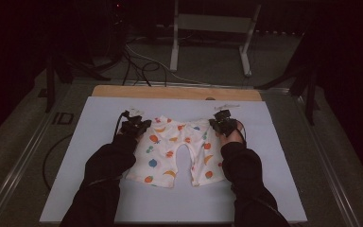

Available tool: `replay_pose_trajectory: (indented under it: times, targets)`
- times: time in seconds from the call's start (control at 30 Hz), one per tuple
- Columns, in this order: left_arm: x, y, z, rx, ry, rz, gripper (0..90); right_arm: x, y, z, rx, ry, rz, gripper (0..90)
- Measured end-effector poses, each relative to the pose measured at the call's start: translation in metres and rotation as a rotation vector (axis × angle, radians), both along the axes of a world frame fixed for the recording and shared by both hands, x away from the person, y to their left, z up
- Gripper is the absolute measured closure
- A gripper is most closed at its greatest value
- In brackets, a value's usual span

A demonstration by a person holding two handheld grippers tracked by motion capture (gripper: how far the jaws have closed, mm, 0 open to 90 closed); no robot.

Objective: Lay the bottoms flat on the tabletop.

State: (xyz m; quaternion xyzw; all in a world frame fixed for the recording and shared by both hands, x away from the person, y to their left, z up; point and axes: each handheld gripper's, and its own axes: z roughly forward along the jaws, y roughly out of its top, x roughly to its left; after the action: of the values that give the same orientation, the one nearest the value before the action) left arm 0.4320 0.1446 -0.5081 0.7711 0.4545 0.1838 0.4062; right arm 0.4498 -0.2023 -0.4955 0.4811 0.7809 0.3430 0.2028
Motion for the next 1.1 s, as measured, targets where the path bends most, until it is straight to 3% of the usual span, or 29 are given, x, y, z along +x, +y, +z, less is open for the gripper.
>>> replay_pose_trajectory:
  times: [0.1,0.3,0.33,0.43,0.47,0.5,0.53,0.57,0.63,0.67,0.7,0.73,0.77,0.83,0.9,1.03,1.1]
  targets:
    - [0.001,0.0,-0.002,0.007,0.005,-0.002,90.0,0.001,0.0,-0.001,0.002,0.006,-0.007,90.0]
    - [0.004,-0.003,-0.009,0.015,0.066,-0.014,89.9,0.002,-0.003,-0.012,-0.022,0.036,-0.02,89.9]
    - [0.006,-0.004,-0.012,0.015,0.093,-0.018,89.9,0.003,-0.004,-0.014,-0.024,0.043,-0.024,89.5]
    - [0.006,-0.004,-0.013,0.008,0.101,-0.023,87.2,0.006,-0.003,-0.019,-0.03,0.09,-0.036,86.5]
    - [0.006,-0.004,-0.012,0.007,0.102,-0.025,83.3,0.007,-0.002,-0.019,-0.032,0.097,-0.039,80.5]
    - [0.006,-0.004,-0.012,0.007,0.102,-0.025,77.8,0.007,-0.002,-0.019,-0.032,0.097,-0.039,80.5]
    - [0.005,-0.003,-0.011,-0.009,0.091,-0.031,77.8,0.007,-0.002,-0.019,-0.029,0.1,-0.038,75.0]
    - [0.005,-0.004,-0.009,-0.012,0.09,-0.026,59.1,0.006,-0.002,-0.018,-0.015,0.096,-0.046,59.2]
    - [0.004,-0.004,-0.007,-0.019,0.088,-0.021,38.8,0.004,-0.002,-0.015,0.002,0.086,-0.047,49.8]
    - [0.003,-0.004,-0.006,-0.029,0.091,-0.027,33.1,0.003,-0.003,-0.014,0.008,0.082,-0.042,42.9]
    - [0.003,-0.004,-0.006,-0.029,0.091,-0.027,26.1,0.003,-0.003,-0.014,0.008,0.082,-0.042,42.9]
    - [0.001,-0.004,-0.003,-0.045,0.091,-0.031,26.1,0.003,-0.004,-0.013,0.014,0.081,-0.035,41.2]
    - [0.0,-0.003,-0.002,-0.049,0.092,-0.04,16.7,0.0,-0.005,-0.009,0.03,0.068,-0.029,32.7]
    - [-0.005,-0.002,0.003,-0.066,0.067,-0.078,10.7,-0.003,-0.005,-0.006,0.054,0.077,0.006,26.1]
    - [-0.01,0.0,0.009,-0.081,0.058,-0.104,7.1,-0.009,-0.006,-0.001,0.045,0.062,0.06,18.8]
    - [-0.021,0.004,0.018,-0.089,0.03,-0.133,2.3,-0.021,-0.007,0.009,0.031,0.036,0.113,15.7]
    - [-0.028,0.007,0.022,-0.116,0.018,-0.15,1.8,-0.028,-0.009,0.013,0.034,0.026,0.141,15.7]
